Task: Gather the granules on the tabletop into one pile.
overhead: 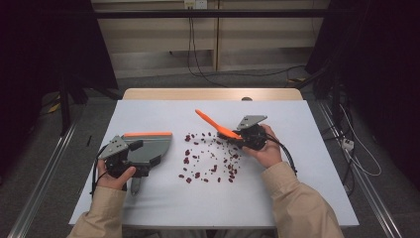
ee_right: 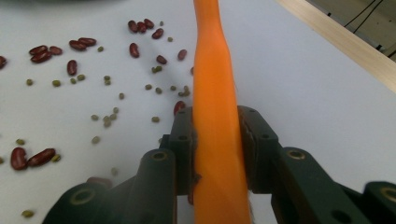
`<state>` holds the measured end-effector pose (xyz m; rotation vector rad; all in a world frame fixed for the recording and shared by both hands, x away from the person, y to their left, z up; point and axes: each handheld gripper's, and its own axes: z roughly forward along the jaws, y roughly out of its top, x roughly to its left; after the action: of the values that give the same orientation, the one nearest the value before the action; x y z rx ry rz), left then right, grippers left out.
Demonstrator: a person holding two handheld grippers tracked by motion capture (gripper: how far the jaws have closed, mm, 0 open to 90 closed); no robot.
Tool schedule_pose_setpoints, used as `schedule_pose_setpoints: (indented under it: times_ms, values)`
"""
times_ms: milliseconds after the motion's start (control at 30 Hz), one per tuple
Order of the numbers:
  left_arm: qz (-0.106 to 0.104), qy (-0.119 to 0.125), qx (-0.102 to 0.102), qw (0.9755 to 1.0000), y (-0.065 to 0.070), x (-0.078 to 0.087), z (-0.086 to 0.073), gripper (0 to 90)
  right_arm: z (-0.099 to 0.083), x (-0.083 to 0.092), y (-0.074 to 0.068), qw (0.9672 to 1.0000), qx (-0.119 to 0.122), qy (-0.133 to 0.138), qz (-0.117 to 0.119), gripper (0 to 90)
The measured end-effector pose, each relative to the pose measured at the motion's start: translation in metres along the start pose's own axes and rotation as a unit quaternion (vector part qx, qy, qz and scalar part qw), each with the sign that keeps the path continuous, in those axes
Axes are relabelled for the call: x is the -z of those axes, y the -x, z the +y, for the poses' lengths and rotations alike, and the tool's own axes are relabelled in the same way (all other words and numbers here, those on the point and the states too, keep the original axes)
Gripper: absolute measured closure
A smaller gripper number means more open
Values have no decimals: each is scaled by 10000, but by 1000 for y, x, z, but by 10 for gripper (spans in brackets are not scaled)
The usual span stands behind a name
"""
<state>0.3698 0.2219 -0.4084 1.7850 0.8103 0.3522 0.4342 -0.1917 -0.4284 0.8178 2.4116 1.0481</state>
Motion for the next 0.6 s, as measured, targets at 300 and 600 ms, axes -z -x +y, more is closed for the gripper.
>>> schedule_pose_setpoints:
  times_ms: [300,600]
  values:
    - [3,2,-18,10000,0,0,0,58,-2,9,-13,9997,79,-58,224,700]
    - [13,9,-28,10000,1,0,1,58,-4,16,-23,9994,137,-25,306,702]
